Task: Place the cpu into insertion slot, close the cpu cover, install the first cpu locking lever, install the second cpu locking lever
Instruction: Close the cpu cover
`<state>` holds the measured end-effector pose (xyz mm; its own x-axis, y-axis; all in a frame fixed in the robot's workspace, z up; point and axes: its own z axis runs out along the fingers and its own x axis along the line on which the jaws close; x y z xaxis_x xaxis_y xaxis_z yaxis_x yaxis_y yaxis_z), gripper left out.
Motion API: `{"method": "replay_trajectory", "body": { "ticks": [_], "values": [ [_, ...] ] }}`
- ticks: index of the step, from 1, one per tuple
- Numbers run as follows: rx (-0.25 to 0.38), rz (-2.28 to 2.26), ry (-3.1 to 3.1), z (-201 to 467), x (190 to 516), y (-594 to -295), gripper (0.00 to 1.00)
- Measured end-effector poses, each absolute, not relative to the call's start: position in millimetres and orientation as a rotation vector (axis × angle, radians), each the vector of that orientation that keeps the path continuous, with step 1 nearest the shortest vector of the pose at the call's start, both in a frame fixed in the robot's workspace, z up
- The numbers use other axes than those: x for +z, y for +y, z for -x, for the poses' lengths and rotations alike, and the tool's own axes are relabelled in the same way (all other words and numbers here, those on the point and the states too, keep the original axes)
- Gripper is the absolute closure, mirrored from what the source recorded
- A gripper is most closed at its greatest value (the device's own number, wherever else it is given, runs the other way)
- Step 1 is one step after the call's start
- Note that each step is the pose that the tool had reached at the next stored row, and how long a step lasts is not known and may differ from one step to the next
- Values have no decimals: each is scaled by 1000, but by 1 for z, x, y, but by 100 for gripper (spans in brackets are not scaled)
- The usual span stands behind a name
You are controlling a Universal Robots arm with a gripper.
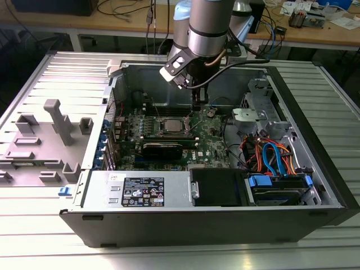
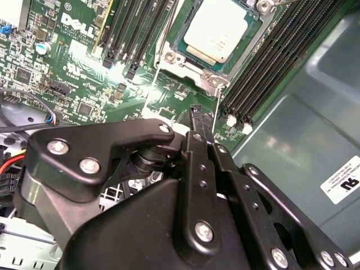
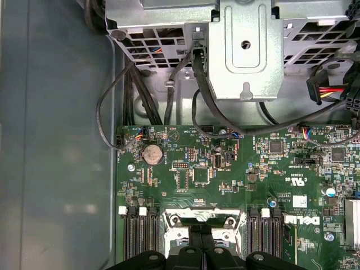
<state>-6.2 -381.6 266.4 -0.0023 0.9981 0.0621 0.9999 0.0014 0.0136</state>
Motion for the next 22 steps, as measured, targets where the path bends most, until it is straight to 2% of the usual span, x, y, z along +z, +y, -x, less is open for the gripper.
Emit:
{"method": "replay_trajectory", "body": {
  "ticks": [22],
  "values": [
    [-80,2194,-2198,-29,266,-381,89]
  ]
}}
